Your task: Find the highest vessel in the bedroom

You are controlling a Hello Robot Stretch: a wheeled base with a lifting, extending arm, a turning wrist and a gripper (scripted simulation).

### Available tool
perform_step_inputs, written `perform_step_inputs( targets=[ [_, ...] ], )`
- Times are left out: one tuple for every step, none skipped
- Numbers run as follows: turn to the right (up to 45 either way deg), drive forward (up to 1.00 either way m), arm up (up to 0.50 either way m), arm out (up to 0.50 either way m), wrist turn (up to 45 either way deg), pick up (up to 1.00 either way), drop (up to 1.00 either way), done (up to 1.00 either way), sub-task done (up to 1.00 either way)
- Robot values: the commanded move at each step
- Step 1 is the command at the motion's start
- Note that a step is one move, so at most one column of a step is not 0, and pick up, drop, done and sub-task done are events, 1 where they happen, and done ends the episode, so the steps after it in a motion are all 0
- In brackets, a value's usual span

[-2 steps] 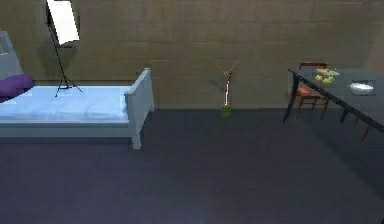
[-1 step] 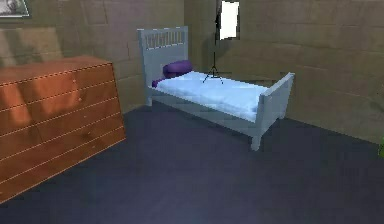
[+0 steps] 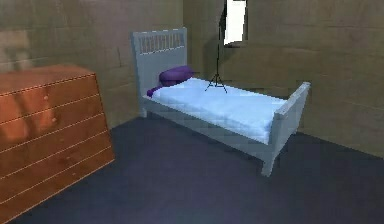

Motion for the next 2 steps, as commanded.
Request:
perform_step_inputs(
  targets=[
    [-45.0, 0.00, 0.00, 0.00, 0.0, 0.00, 0.00, 0.00, 0.00],
    [0.0, 0.50, 0.00, 0.00, 0.0, 0.00, 0.00, 0.00, 0.00]
  ],
)
